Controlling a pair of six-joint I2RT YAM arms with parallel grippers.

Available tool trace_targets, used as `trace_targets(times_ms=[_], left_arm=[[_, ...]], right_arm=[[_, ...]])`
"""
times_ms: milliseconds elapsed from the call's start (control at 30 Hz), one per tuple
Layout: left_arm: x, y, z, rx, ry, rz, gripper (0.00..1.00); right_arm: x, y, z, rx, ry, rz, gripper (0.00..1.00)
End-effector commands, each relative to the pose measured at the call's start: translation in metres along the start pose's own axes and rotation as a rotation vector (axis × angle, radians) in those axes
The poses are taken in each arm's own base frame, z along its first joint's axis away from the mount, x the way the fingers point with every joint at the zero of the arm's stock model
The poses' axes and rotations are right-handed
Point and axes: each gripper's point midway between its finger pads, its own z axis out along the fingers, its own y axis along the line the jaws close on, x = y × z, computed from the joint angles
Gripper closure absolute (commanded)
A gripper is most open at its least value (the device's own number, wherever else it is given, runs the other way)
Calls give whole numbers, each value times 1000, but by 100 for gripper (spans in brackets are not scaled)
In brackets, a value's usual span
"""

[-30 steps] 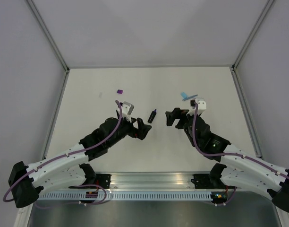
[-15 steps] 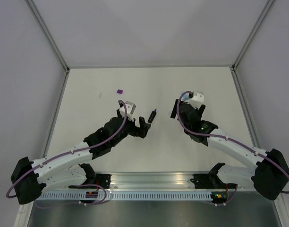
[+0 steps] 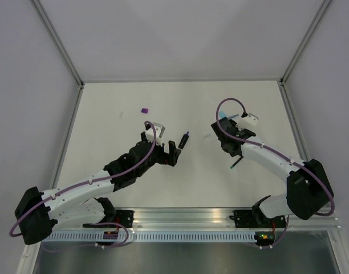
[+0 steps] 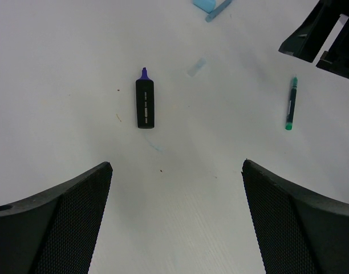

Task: Insert the pens into the pen caps

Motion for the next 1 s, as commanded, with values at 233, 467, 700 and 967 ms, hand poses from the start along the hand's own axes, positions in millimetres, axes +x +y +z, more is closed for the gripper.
trace_targets(times_ms=[233, 467, 700, 967], left_arm=[[-20, -3, -7, 11, -61, -3, 0], [-19, -3, -7, 8, -57, -3, 0], [-19, -4, -5, 10, -53, -2, 0], [-15, -2, -1, -3, -42, 3, 0]], right_arm=[[58, -34, 20, 120, 193, 34, 33], [82, -41, 31, 154, 263, 16, 43], [76, -46, 32, 168, 248, -9, 42], [85, -63, 37, 180, 280, 24, 42]])
